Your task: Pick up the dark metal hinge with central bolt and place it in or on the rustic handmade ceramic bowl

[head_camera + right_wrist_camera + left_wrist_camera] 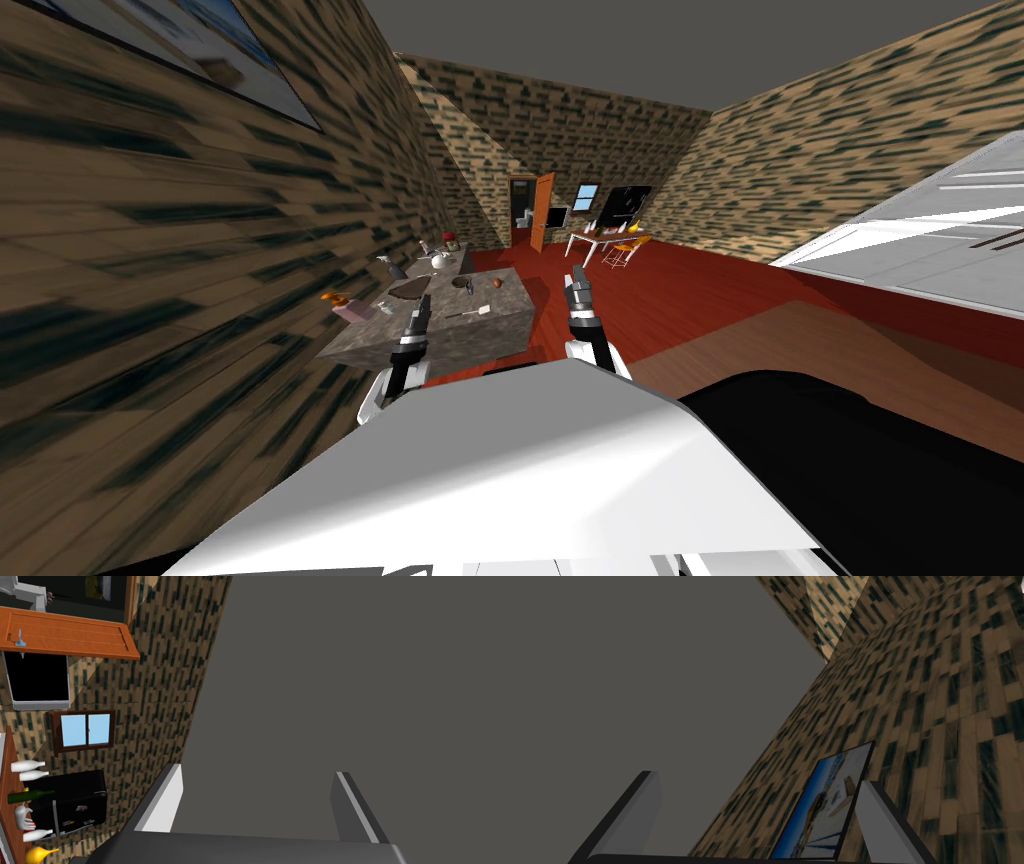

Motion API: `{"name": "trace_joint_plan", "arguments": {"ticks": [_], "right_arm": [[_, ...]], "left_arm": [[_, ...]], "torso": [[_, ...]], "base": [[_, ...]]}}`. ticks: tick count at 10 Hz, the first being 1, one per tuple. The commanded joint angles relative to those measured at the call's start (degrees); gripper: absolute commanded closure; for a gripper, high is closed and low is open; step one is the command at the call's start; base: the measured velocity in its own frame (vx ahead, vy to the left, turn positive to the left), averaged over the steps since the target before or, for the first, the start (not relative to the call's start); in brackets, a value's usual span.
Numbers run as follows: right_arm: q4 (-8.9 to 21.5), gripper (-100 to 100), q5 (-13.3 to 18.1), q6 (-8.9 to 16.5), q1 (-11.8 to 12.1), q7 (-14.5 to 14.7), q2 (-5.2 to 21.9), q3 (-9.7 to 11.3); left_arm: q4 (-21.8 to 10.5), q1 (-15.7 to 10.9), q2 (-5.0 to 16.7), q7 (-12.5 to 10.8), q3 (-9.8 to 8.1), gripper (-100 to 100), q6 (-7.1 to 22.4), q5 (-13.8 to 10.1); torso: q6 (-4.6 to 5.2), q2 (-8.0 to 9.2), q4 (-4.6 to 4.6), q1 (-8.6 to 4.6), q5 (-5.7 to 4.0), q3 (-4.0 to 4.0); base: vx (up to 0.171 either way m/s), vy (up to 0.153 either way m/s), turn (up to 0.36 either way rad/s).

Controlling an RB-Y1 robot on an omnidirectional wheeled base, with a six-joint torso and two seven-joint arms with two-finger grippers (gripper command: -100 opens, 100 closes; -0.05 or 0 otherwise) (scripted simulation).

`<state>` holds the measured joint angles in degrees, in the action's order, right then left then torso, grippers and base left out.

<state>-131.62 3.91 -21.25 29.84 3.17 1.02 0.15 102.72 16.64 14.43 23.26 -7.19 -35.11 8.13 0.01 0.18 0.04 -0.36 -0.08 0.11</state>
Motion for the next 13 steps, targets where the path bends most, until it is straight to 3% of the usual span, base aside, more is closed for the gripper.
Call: {"name": "trace_joint_plan", "arguments": {"ticks": [1, 2, 4, 9, 10, 13], "right_arm": [[0.0, 0, 0.0, 0.0, 0.0, 0.0, 0.0, 0.0], [0.0, 0, 0.0, 0.0, 0.0, 0.0, 0.0, 0.0], [0.0, 0, 0.0, 0.0, 0.0, 0.0, 0.0, 0.0], [0.0, 0, 0.0, 0.0, 0.0, 0.0, 0.0, 0.0], [0.0, 0, 0.0, 0.0, 0.0, 0.0, 0.0, 0.0], [0.0, 0, 0.0, 0.0, 0.0, 0.0, 0.0, 0.0]], "left_arm": [[-2.2, -0.5, 0.4, 1.1, -0.67, -100, 0.3, 0.4], [-4.2, -1.8, 1.0, 2.7, -1.77, -100, 0.4, 1.0], [-5.2, -1.8, 1.0, 2.7, -1.77, -100, 0.4, 1.0], [-13.4, -6.1, 2.2, 7.6, -4.92, -100, 0.9, 2.7], [-14.6, -6.1, 2.2, 7.6, -4.92, -100, 0.9, 2.7], [-14.6, -6.1, 2.2, 7.6, -4.92, -100, 0.9, 2.7]], "torso": [[0.00, 0.00, 0.00, 0.00, 0.00, 0.00], [-0.02, 0.02, 0.00, 0.03, 0.00, 0.01], [-0.01, -0.13, -0.02, 0.27, 0.04, -0.07], [-0.02, -0.18, -0.04, 0.32, 0.06, -0.10], [0.00, -0.19, -0.04, 0.32, 0.06, -0.10], [-0.03, -0.17, -0.03, 0.35, 0.06, -0.09]], "base": [[-0.049, -0.097, -0.018], [-0.050, -0.069, -0.055], [0.004, -0.012, -0.035], [0.002, -0.026, -0.077], [0.001, -0.016, -0.047], [0.003, -0.009, 0.015]]}}
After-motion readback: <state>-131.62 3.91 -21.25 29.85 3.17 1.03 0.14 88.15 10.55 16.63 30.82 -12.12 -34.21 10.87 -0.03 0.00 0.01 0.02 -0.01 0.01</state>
